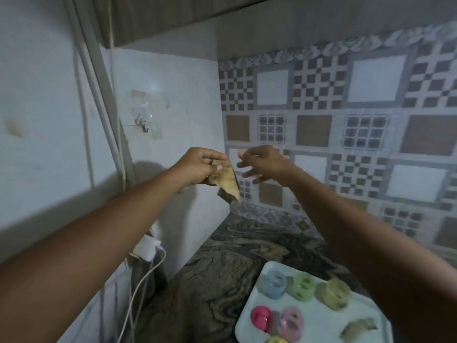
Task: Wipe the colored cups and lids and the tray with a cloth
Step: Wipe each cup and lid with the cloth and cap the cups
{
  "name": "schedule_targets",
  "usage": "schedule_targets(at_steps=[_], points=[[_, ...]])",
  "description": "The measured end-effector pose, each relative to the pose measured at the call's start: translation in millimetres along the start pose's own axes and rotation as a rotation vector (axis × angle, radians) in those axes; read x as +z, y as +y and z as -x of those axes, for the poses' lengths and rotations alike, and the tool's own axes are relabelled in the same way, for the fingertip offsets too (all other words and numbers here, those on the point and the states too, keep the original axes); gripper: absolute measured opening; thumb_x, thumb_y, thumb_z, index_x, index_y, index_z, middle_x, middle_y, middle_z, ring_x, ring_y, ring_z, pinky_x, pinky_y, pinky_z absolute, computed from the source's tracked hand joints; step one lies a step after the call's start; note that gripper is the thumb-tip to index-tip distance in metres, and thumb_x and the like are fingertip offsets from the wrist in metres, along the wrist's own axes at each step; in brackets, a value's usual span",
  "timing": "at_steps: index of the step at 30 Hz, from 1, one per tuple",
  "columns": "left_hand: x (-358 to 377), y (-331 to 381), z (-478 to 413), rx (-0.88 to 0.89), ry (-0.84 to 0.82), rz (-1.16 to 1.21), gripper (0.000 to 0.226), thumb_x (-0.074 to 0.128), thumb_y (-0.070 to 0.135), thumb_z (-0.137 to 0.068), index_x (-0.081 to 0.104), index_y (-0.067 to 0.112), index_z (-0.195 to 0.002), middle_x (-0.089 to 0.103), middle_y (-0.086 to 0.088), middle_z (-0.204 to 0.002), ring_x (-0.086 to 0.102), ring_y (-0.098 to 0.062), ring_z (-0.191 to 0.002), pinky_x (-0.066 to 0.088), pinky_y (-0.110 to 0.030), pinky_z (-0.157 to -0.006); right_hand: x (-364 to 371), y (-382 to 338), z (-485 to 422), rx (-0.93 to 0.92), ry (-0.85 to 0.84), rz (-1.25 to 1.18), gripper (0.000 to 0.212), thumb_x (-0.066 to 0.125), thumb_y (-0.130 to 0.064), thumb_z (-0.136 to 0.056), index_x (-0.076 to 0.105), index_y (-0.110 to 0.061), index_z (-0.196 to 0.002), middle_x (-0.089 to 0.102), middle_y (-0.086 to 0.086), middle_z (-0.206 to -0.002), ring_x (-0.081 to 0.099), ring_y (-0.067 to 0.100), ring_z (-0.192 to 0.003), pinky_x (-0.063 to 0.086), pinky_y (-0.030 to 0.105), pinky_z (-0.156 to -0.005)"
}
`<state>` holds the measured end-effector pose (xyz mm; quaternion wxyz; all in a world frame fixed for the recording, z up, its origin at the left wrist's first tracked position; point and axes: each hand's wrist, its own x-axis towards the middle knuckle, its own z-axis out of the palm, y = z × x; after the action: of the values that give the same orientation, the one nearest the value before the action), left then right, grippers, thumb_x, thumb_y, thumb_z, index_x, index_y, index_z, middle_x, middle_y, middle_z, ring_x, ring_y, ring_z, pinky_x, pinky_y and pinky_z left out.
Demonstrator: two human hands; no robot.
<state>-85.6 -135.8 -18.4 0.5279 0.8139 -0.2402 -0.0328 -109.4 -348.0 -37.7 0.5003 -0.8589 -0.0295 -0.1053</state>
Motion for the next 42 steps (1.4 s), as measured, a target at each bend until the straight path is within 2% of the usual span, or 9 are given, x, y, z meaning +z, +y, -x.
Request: schedule_targets(at_steps=[3, 7, 13, 19, 22, 29, 33, 39, 42], points=[[36.5, -17.0, 2.1, -0.101, -0.07, 0.143, 0.04, 0.061, -0.004, -0.093, 0.061, 0.013, -0.129, 0.072, -0.003, -0.114, 0.07, -0.01, -0.09, 0.058, -0.022, -0.063, -5.1, 36.9, 46.4, 0.074, -0.119, -0.055, 0.053, 0.063, -0.057, -0.093, 0.069, -0.014, -0.122, 0.074, 0.005, -0.113, 0.075, 0.022, -0.095, 0.064, 0.036, -0.075], [76.4, -34.4, 5.1, -0.154, -0.156, 0.208, 0.03, 0.068, 0.0, -0.089, 0.07, 0.015, -0.115, 0.076, -0.003, -0.107, 0.071, -0.022, -0.105, 0.057, -0.04, -0.089, -12.8, 80.4, 78.4, 0.132, -0.084, -0.082, 0.043, 0.082, -0.027, -0.086, 0.069, -0.007, -0.121, 0.075, 0.013, -0.109, 0.075, 0.027, -0.098, 0.065, 0.041, -0.08], [120.4, -63.1, 10.1, -0.198, -0.206, 0.198, 0.029, 0.076, 0.013, -0.084, 0.071, 0.015, -0.113, 0.075, -0.007, -0.109, 0.072, -0.019, -0.098, 0.059, -0.042, -0.086, -24.8, 122.5, 104.5, 0.189, -0.006, 0.068, 0.046, 0.083, -0.02, -0.084, 0.068, -0.01, -0.126, 0.073, 0.01, -0.116, 0.069, 0.01, -0.088, 0.059, 0.015, -0.067], [143.4, -96.3, -2.7, -0.168, -0.388, 0.376, 0.037, 0.059, -0.01, -0.09, 0.066, 0.02, -0.11, 0.078, 0.003, -0.093, 0.071, -0.009, -0.092, 0.059, -0.026, -0.079, -16.5, 155.7, 121.6, 0.569, -0.158, -0.413, 0.059, 0.059, -0.056, -0.096, 0.056, -0.016, -0.139, 0.07, 0.013, -0.125, 0.071, 0.031, -0.11, 0.058, 0.046, -0.09], [139.1, -107.6, -16.5, -0.164, -0.495, 0.411, 0.047, 0.054, -0.013, -0.091, 0.065, 0.024, -0.118, 0.076, -0.004, -0.103, 0.07, -0.012, -0.1, 0.057, -0.026, -0.087, -3.2, 159.3, 118.7, 0.559, -0.045, -0.569, 0.052, 0.057, -0.045, -0.101, 0.058, -0.005, -0.134, 0.073, 0.014, -0.118, 0.071, 0.03, -0.111, 0.05, 0.054, -0.105], [136.4, -117.7, -36.1, -0.247, -0.612, 0.579, 0.041, 0.048, -0.013, -0.091, 0.062, 0.006, -0.124, 0.07, -0.011, -0.104, 0.069, -0.021, -0.096, 0.059, -0.034, -0.085, 26.5, 164.1, 110.3, 0.577, 0.175, -0.775, 0.05, 0.065, -0.047, -0.095, 0.061, -0.011, -0.129, 0.065, 0.013, -0.103, 0.065, 0.03, -0.098, 0.048, 0.056, -0.107], [141.0, -125.7, -43.3, -0.195, -0.61, 0.587, 0.037, 0.053, -0.012, -0.091, 0.063, 0.006, -0.122, 0.072, -0.007, -0.104, 0.071, -0.015, -0.093, 0.06, -0.03, -0.08, 39.9, 162.7, 117.6, 0.499, 0.142, -0.878, 0.035, 0.058, -0.039, -0.098, 0.063, -0.015, -0.122, 0.073, 0.011, -0.101, 0.073, 0.028, -0.093, 0.054, 0.053, -0.097], [159.3, -134.4, -46.9, -0.149, -0.492, 0.546, 0.042, 0.063, -0.014, -0.085, 0.064, 0.004, -0.123, 0.07, -0.014, -0.115, 0.069, -0.014, -0.102, 0.059, -0.027, -0.085, 39.3, 174.6, 122.1, 0.487, 0.433, -1.04, 0.012, 0.062, -0.014, -0.1, 0.063, -0.006, -0.11, 0.056, 0.008, -0.086, 0.06, 0.017, -0.07, 0.064, 0.036, -0.066], [173.9, -139.1, -41.0, -0.188, -0.383, 0.423, 0.039, 0.072, -0.006, -0.082, 0.068, 0.007, -0.118, 0.07, -0.017, -0.116, 0.069, -0.022, -0.104, 0.06, -0.037, -0.083, 28.2, 181.5, 128.3, 0.566, 0.501, -1.004, 0.008, 0.062, -0.011, -0.1, 0.061, -0.006, -0.107, 0.05, 0.005, -0.07, 0.052, 0.009, -0.047, 0.064, 0.035, -0.074]])
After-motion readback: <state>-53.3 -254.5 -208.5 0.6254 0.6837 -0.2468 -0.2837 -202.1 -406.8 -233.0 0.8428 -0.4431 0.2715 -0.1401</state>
